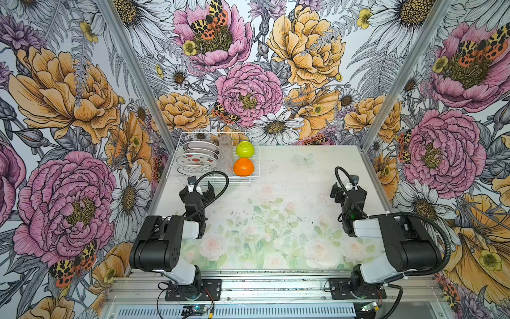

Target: Unload the mixed dishes from the dish rack

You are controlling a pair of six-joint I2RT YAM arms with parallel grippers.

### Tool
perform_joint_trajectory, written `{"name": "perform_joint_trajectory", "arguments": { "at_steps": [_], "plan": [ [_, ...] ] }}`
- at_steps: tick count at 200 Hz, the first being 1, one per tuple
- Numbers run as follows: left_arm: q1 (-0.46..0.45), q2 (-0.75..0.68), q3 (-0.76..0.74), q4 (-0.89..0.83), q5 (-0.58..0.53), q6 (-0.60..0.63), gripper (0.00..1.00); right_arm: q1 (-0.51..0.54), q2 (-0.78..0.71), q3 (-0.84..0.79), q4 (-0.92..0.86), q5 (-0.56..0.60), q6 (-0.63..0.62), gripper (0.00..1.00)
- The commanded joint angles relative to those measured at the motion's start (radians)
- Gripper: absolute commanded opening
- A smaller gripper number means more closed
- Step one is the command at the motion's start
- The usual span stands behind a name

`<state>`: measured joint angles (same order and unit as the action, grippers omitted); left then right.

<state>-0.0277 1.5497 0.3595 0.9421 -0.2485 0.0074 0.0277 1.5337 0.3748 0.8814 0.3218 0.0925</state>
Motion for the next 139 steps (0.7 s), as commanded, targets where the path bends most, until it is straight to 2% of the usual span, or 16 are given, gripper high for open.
{"name": "perform_joint_trajectory", "arguments": {
  "at_steps": [1, 113, 139],
  "plan": [
    [-0.001, 0.001, 0.011, 0.014, 0.029, 0.008, 0.99, 0.003, 0.002, -0.008, 0.037, 0.013, 0.012, 0.99],
    [0.033, 0.0, 0.015, -0.001, 0.109, -0.012, 0.99, -0.001, 0.003, -0.005, 0.033, 0.006, 0.016, 1.0],
    [0.079, 0.001, 0.005, 0.022, 0.226, -0.034, 0.99, -0.007, 0.003, -0.003, 0.031, -0.004, 0.019, 0.99]
  ]
}}
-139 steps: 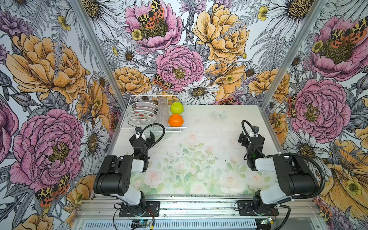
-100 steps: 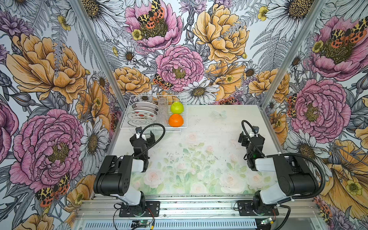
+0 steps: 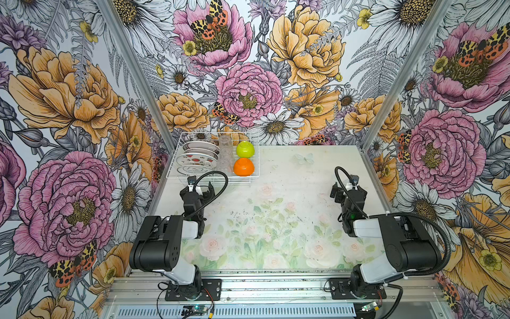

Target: Unload the mixed dishes from the dish rack

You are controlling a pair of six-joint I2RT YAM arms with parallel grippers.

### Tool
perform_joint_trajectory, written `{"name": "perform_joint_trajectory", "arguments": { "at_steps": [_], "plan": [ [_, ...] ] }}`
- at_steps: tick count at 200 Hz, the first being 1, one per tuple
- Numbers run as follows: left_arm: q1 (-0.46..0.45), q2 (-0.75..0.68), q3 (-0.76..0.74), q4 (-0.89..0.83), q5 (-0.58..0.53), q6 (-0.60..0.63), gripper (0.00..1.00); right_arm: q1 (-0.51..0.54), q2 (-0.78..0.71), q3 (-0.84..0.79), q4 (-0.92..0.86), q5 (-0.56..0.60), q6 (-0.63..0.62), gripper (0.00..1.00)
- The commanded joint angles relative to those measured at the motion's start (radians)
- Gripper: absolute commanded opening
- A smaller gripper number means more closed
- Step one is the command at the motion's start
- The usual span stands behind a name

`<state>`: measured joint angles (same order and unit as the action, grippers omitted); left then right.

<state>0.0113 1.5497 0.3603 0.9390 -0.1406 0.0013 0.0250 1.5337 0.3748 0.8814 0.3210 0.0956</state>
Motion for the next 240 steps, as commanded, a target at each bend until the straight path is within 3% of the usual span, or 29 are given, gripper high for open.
{"name": "perform_joint_trajectory", "arguments": {
  "at_steps": [1, 65, 88, 135, 148, 169, 186, 225, 240],
  "plan": [
    [0.041, 0.001, 0.005, 0.025, 0.119, -0.027, 0.99, -0.005, 0.003, -0.003, 0.031, -0.003, 0.016, 1.0],
    [0.012, 0.0, 0.016, 0.0, 0.071, -0.006, 0.99, 0.001, 0.0, -0.009, 0.037, 0.003, 0.011, 0.99],
    [-0.004, -0.048, 0.014, -0.034, 0.001, -0.009, 0.99, 0.017, -0.014, -0.017, 0.048, 0.005, -0.009, 0.99],
    [-0.012, -0.111, 0.005, -0.076, -0.061, -0.022, 0.99, 0.053, -0.092, 0.001, -0.045, -0.011, -0.066, 0.99],
    [-0.033, -0.15, 0.013, -0.129, -0.16, -0.024, 0.99, 0.069, -0.131, 0.012, -0.094, 0.008, -0.078, 1.0],
    [-0.078, -0.256, 0.034, -0.262, -0.228, -0.02, 0.99, 0.089, -0.219, 0.041, -0.215, 0.049, -0.079, 0.99],
    [-0.115, -0.312, 0.056, -0.35, -0.271, -0.047, 0.99, 0.089, -0.285, 0.112, -0.4, 0.083, 0.019, 0.99],
    [-0.242, -0.381, 0.186, -0.649, -0.382, -0.107, 0.98, 0.099, -0.36, 0.293, -0.831, -0.124, 0.204, 0.98],
    [-0.282, -0.389, 0.242, -0.762, -0.392, -0.158, 0.98, 0.11, -0.356, 0.347, -0.912, -0.231, 0.258, 0.95]
  ]
}}
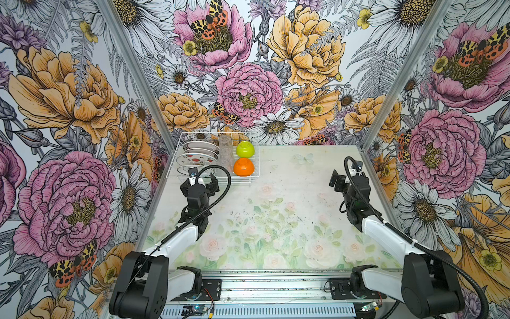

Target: Unload the mixed dishes from the dish rack

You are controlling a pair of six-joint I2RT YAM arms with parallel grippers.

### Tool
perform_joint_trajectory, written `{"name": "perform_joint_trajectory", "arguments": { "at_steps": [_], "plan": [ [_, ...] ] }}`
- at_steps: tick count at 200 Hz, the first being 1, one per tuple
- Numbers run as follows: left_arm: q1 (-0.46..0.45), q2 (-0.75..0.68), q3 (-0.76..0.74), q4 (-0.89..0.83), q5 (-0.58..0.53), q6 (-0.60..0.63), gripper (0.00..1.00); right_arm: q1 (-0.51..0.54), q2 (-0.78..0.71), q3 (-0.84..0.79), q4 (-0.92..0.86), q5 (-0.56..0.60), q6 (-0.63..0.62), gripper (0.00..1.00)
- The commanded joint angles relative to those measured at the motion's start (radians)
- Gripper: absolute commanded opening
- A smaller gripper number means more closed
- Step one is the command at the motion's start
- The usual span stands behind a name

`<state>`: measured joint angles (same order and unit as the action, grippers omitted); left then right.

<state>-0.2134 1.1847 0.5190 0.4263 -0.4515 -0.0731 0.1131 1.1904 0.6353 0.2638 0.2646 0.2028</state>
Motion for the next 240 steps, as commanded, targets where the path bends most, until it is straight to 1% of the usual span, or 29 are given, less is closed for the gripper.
{"name": "perform_joint_trajectory", "arguments": {
  "at_steps": [1, 18, 40, 55, 73, 106, 120, 123, 132, 172, 205, 231, 233, 240],
  "plan": [
    [-0.06, -0.024, 0.085, -0.253, -0.082, -0.088, 0.98, 0.023, -0.012, 0.092, -0.298, -0.181, 0.153, 0.95],
    [-0.105, -0.029, 0.127, -0.326, -0.065, -0.156, 0.99, 0.068, 0.013, 0.145, -0.339, -0.262, 0.198, 0.94],
    [-0.159, -0.002, 0.183, -0.378, -0.001, -0.215, 0.99, 0.135, 0.08, 0.213, -0.346, -0.338, 0.262, 0.93],
    [-0.199, 0.033, 0.226, -0.404, 0.017, -0.221, 0.99, 0.196, 0.153, 0.276, -0.352, -0.37, 0.273, 0.91],
    [-0.23, 0.084, 0.28, -0.428, 0.057, -0.226, 0.99, 0.242, 0.221, 0.34, -0.354, -0.387, 0.288, 0.91],
    [-0.255, 0.186, 0.396, -0.499, 0.208, -0.265, 0.99, 0.277, 0.289, 0.393, -0.354, -0.411, 0.302, 0.9],
    [-0.269, 0.233, 0.445, -0.524, 0.235, -0.265, 0.99, 0.276, 0.281, 0.377, -0.354, -0.397, 0.31, 0.91],
    [-0.272, 0.244, 0.455, -0.527, 0.265, -0.263, 0.99, 0.275, 0.276, 0.373, -0.354, -0.393, 0.31, 0.91],
    [-0.281, 0.275, 0.48, -0.53, 0.286, -0.256, 0.99, 0.274, 0.259, 0.354, -0.354, -0.383, 0.308, 0.91],
    [-0.305, 0.416, 0.595, -0.537, 0.372, -0.214, 0.99, 0.257, 0.149, 0.254, -0.367, -0.366, 0.302, 0.93],
    [-0.313, 0.546, 0.734, -0.611, 0.405, -0.211, 0.97, 0.229, 0.056, 0.176, -0.392, -0.362, 0.308, 0.93],
    [-0.326, 0.626, 0.829, -0.651, 0.404, -0.209, 0.95, 0.211, 0.0, 0.126, -0.403, -0.352, 0.315, 0.94],
    [-0.327, 0.655, 0.836, -0.655, 0.403, -0.209, 0.95, 0.209, -0.004, 0.122, -0.403, -0.351, 0.316, 0.94],
    [-0.33, 0.69, 0.863, -0.673, 0.401, -0.206, 0.94, 0.206, -0.015, 0.112, -0.407, -0.349, 0.317, 0.94]
  ]
}}
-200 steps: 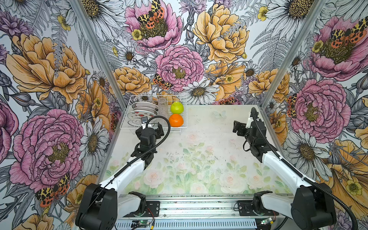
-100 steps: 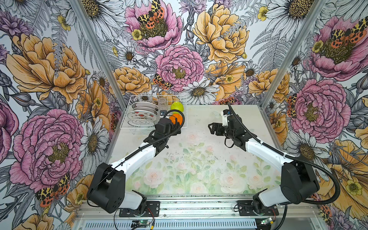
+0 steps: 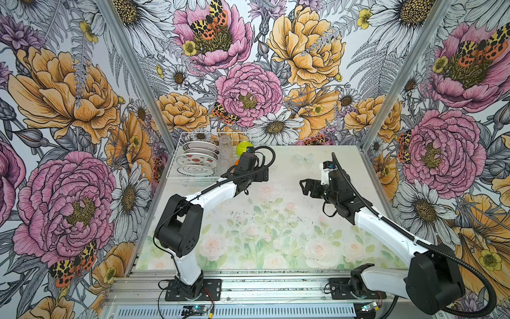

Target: Unload the mixed dishes from the dish rack

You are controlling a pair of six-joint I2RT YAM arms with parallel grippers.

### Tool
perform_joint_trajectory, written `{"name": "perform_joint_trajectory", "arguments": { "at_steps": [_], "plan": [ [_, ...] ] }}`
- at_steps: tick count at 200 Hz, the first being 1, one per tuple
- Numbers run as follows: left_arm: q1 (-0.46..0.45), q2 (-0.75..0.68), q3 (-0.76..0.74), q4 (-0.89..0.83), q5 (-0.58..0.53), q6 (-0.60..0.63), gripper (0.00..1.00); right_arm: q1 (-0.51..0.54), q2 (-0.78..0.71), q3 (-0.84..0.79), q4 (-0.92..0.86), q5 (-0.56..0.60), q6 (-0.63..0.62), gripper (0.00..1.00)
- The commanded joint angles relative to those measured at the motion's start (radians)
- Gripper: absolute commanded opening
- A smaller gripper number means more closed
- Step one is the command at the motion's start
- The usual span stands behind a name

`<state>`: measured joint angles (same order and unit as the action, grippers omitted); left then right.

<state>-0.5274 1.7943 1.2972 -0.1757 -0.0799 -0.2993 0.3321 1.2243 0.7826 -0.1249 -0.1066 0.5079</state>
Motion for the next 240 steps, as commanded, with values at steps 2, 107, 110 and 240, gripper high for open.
{"name": "perform_joint_trajectory", "arguments": {
  "at_steps": [2, 107, 110, 240],
  "plan": [
    [-0.017, 0.088, 0.092, -0.077, 0.029, 0.022, 0.93, -0.016, -0.051, -0.037, -0.02, 0.024, 0.012, 0.94],
    [-0.04, 0.3, 0.274, -0.19, -0.03, 0.014, 0.3, -0.066, -0.072, -0.075, -0.057, 0.06, 0.014, 0.94],
    [-0.043, 0.304, 0.276, -0.19, -0.029, 0.013, 0.28, -0.069, -0.071, -0.075, -0.058, 0.059, 0.015, 0.94],
    [-0.42, 0.237, 0.236, -0.178, 0.053, -0.165, 0.23, -0.27, -0.313, -0.255, -0.122, 0.022, 0.094, 0.94]
  ]
}}
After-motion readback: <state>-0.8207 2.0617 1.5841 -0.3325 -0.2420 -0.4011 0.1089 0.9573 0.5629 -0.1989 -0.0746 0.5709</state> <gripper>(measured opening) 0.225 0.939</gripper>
